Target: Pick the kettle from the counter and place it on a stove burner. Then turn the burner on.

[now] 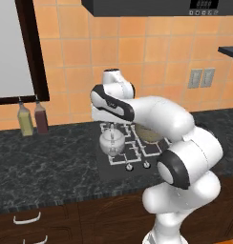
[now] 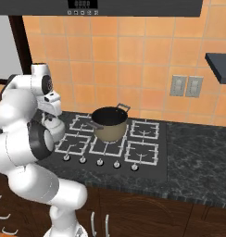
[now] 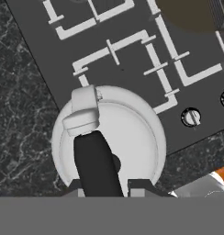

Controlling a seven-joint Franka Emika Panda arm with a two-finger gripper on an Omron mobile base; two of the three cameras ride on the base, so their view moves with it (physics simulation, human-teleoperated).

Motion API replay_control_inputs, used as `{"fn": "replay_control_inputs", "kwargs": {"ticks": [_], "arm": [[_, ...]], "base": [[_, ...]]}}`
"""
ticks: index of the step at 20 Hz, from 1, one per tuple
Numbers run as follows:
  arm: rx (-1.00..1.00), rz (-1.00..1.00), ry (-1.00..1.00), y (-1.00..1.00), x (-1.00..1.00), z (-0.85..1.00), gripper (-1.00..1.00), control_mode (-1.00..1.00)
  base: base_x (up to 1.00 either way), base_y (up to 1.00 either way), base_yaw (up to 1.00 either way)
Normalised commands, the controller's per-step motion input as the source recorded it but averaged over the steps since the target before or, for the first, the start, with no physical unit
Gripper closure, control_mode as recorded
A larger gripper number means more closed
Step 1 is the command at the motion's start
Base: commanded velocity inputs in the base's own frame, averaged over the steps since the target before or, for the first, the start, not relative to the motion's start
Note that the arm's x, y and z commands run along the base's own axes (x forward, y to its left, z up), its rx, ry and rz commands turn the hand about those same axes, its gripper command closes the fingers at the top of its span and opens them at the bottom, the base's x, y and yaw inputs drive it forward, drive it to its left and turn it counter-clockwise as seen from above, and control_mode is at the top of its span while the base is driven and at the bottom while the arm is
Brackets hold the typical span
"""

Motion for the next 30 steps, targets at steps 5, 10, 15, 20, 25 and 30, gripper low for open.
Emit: {"fn": "replay_control_inputs", "kwargs": {"ticks": [5, 10, 15, 20, 25, 30], "arm": [[-0.04, -0.23, 0.00, 0.00, 0.81, 0.06, 1.00, -1.00], [-0.01, -0.09, 0.00, -0.22, 0.42, -0.01, 1.00, -1.00], [0.00, 0.00, -0.10, -0.20, 0.33, 0.00, 1.00, -1.00], [0.00, 0.00, -0.02, -0.01, 0.57, -0.05, 1.00, -1.00], [0.00, 0.00, 0.00, -0.17, 0.44, -0.08, 1.00, -1.00], [0.00, 0.00, 0.00, -0.17, 0.37, -0.13, 1.00, -1.00]], "base": [[0.00, 0.00, 0.00], [0.00, 0.00, 0.00], [0.00, 0.00, 0.00], [0.00, 0.00, 0.00], [0.00, 0.00, 0.00], [0.00, 0.00, 0.00]]}}
